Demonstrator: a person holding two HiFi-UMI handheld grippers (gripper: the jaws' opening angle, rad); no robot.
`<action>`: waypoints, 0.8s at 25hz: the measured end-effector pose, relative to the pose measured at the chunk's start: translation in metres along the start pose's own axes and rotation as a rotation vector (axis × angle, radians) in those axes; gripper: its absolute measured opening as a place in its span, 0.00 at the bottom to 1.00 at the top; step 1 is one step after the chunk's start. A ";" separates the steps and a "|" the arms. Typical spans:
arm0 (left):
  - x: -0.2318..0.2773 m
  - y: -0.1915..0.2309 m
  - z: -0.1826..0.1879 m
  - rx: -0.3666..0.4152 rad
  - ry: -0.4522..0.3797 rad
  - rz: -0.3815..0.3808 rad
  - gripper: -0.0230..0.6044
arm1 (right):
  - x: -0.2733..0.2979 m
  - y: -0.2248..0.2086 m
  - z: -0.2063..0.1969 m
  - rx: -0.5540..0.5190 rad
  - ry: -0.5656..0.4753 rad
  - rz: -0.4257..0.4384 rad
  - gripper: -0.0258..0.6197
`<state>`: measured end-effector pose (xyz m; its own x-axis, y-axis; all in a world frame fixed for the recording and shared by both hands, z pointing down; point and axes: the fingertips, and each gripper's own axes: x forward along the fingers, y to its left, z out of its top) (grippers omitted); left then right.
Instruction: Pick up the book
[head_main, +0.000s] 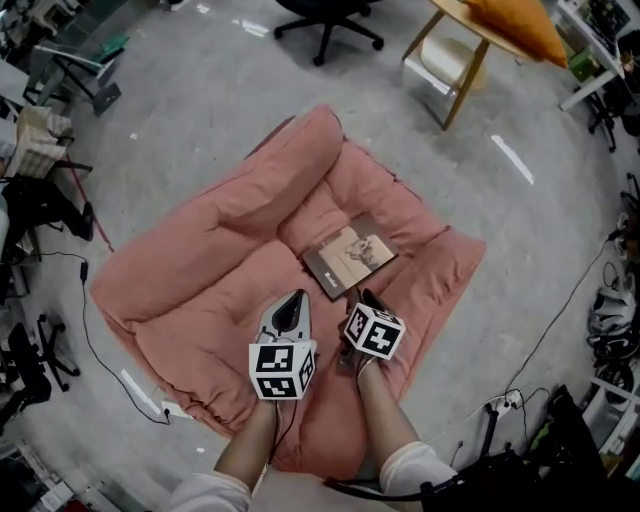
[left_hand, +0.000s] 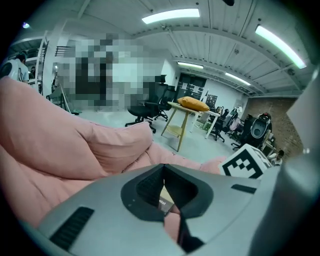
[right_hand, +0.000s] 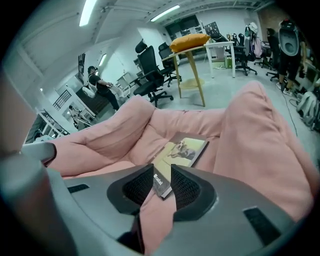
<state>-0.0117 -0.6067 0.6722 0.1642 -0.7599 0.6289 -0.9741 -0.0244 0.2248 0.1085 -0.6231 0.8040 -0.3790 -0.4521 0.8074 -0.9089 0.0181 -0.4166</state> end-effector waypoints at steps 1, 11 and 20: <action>0.001 -0.001 -0.002 -0.003 0.005 -0.007 0.05 | 0.008 -0.002 -0.002 0.007 0.010 0.000 0.18; 0.012 0.000 -0.024 -0.032 0.039 -0.039 0.05 | 0.066 -0.022 -0.036 0.074 0.105 -0.006 0.34; 0.028 -0.013 -0.037 0.010 0.048 -0.076 0.05 | 0.097 -0.034 -0.057 0.173 0.152 0.023 0.43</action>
<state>0.0115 -0.6036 0.7147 0.2451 -0.7235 0.6453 -0.9599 -0.0878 0.2661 0.0928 -0.6171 0.9203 -0.4331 -0.3140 0.8449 -0.8612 -0.1323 -0.4907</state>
